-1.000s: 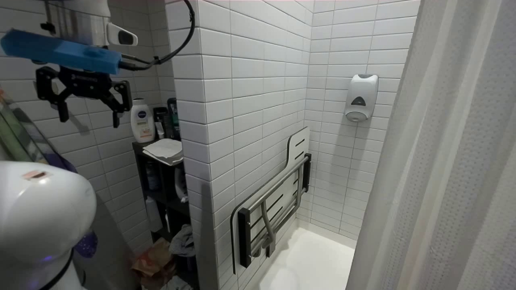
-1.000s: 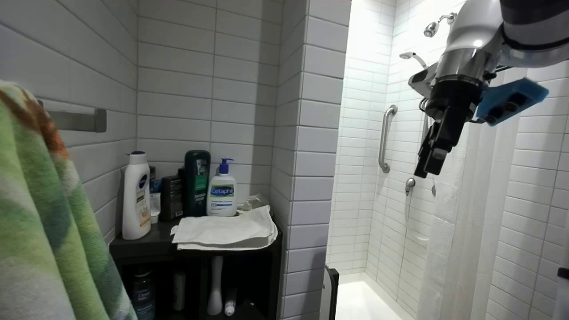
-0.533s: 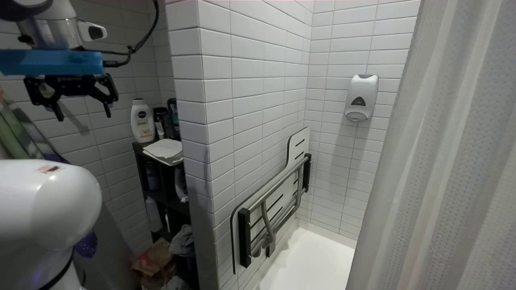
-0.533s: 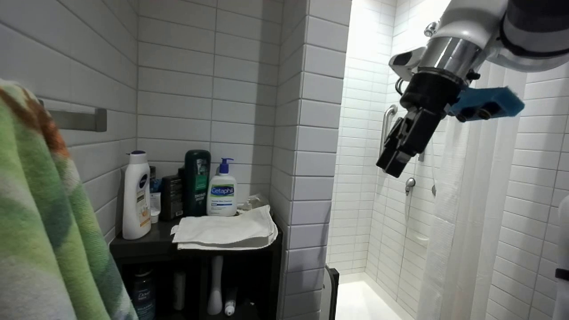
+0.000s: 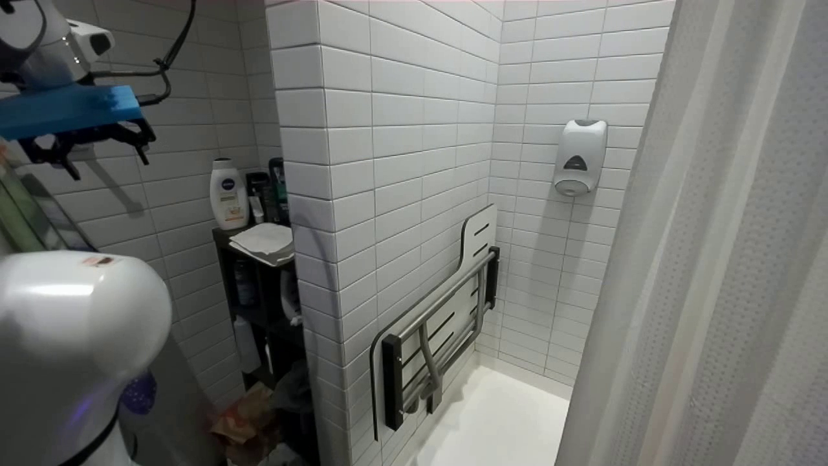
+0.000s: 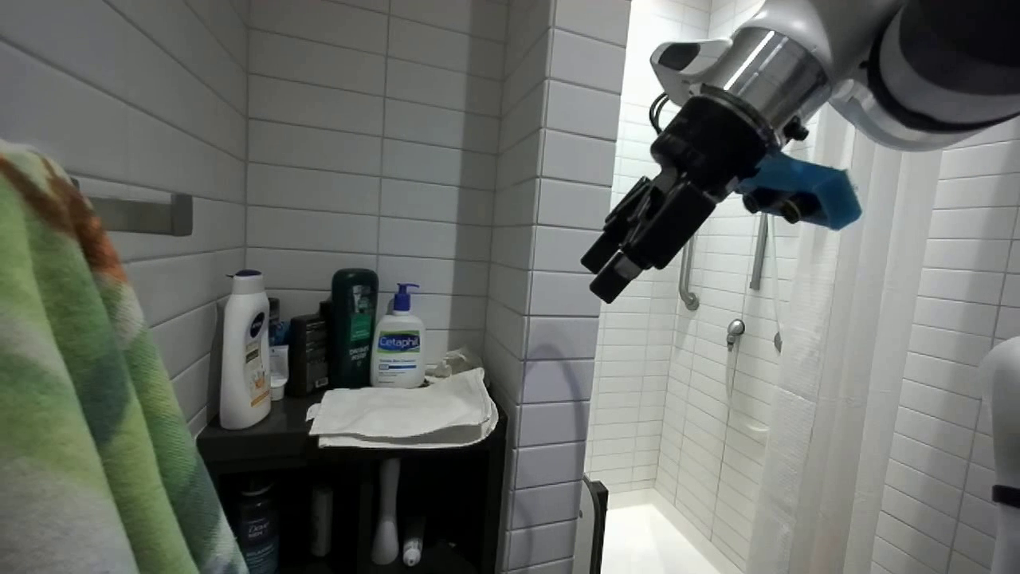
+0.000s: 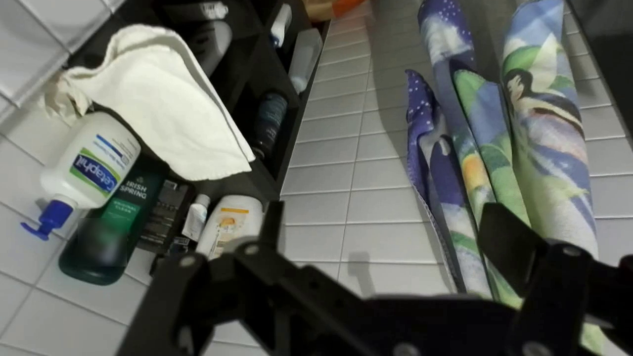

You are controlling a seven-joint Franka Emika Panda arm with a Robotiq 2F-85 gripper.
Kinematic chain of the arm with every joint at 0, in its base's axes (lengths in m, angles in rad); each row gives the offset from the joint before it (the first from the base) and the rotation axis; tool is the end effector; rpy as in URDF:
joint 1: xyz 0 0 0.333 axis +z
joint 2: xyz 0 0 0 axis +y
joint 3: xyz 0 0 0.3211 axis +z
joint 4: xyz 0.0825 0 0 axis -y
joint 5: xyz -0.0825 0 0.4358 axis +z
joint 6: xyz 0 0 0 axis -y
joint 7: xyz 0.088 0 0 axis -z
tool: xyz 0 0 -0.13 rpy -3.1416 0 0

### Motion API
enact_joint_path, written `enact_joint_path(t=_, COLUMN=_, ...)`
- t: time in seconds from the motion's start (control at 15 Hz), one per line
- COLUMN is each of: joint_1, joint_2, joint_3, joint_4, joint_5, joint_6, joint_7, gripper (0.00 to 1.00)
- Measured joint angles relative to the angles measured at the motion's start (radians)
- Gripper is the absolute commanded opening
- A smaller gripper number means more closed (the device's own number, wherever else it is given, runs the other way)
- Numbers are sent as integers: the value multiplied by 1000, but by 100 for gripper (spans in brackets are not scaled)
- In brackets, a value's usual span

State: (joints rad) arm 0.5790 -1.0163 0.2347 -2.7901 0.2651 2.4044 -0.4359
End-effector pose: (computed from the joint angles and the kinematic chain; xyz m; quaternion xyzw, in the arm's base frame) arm 0.2513 0.2665 0.5036 -0.8200 -0.4830 -0.3011 0.0608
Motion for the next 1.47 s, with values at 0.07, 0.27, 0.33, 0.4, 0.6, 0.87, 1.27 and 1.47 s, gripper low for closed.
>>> enact_joint_path(t=0.07, joint_1=17, joint_2=26, joint_3=5, joint_4=0, joint_5=-9, joint_6=51, joint_7=0, gripper=100)
enact_joint_path(t=0.27, joint_1=54, joint_2=112, joint_3=7, joint_4=-1, joint_5=-58, joint_6=186, joint_7=1, gripper=100)
enact_joint_path(t=0.33, joint_1=60, joint_2=144, joint_3=5, joint_4=0, joint_5=-81, joint_6=224, joint_7=3, gripper=100)
enact_joint_path(t=0.4, joint_1=61, joint_2=177, joint_3=5, joint_4=0, joint_5=-106, joint_6=260, joint_7=9, gripper=100)
enact_joint_path(t=0.6, joint_1=48, joint_2=280, joint_3=4, joint_4=1, joint_5=-194, joint_6=368, joint_7=32, gripper=100)
enact_joint_path(t=0.87, joint_1=-35, joint_2=417, joint_3=27, joint_4=18, joint_5=-338, joint_6=503, joint_7=79, gripper=100)
enact_joint_path(t=1.27, joint_1=-289, joint_2=556, joint_3=219, joint_4=92, joint_5=-530, joint_6=603, joint_7=209, gripper=100)
enact_joint_path(t=1.47, joint_1=-430, joint_2=580, joint_3=348, joint_4=133, joint_5=-584, joint_6=612, joint_7=265, gripper=100)
